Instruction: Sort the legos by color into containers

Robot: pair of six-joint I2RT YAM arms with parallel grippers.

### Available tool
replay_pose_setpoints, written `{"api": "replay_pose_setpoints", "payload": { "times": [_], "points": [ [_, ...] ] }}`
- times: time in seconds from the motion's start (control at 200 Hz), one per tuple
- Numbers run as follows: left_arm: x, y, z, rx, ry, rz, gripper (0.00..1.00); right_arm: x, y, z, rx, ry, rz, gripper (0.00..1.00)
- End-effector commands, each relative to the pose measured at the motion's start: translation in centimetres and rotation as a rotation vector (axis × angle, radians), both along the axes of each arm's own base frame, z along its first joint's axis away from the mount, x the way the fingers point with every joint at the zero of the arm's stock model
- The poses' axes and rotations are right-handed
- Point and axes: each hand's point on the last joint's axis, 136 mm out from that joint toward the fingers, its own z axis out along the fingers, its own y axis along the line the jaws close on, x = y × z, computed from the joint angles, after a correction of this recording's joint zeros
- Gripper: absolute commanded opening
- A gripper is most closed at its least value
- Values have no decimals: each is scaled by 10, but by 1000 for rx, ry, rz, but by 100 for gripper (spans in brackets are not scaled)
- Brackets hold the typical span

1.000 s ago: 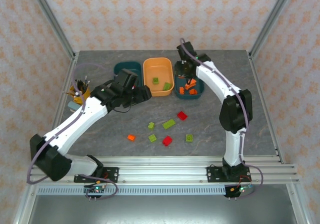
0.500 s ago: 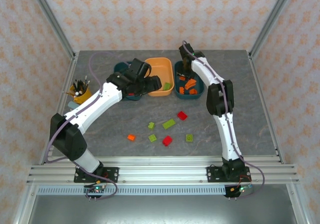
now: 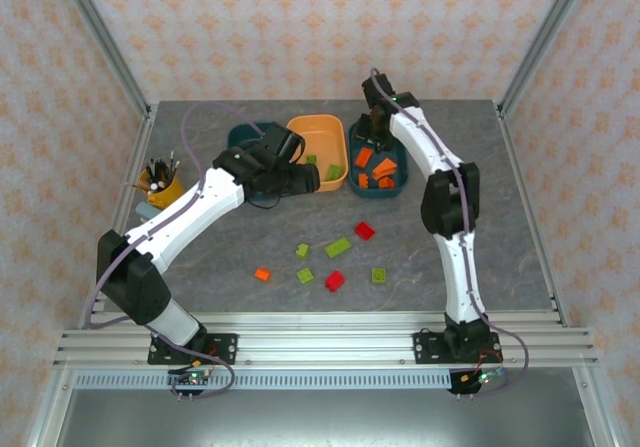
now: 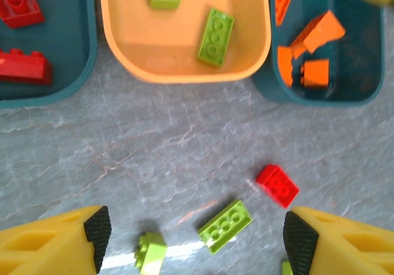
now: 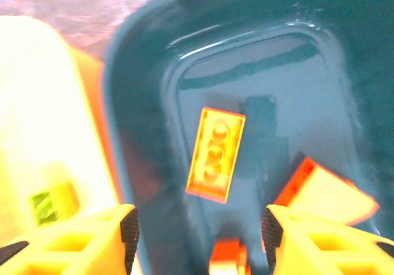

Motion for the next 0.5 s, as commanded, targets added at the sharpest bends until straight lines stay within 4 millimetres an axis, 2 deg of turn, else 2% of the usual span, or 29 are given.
{"api": "replay_pose_setpoints", "payload": {
  "times": [0.0,0.065,0.18,0.255,0.335,0.355,0.375,0.43,0.495],
  "points": [
    [-32,12,-22,120,68,-103,75,-44,20,87,28,-187,100,57],
    [-44,9,-37,138,104,-144,74,-82,29,104,77,-235,148,58],
    [-61,1,-64,149,159,-193,71,-157,36,98,187,-244,220,64],
    [-67,-5,-82,164,193,-218,69,-206,36,85,247,-210,270,66],
    [-71,-9,-100,182,234,-237,67,-251,31,58,289,-138,293,67],
    [-72,-10,-105,186,247,-239,66,-259,30,46,286,-108,292,67],
    [-73,-10,-109,191,259,-241,64,-269,27,48,300,-116,296,67],
    [-74,-10,-119,207,286,-245,61,-289,22,37,308,-90,296,67],
    [-75,-11,-129,221,310,-258,58,-304,15,27,310,-66,286,67]
  ]
}}
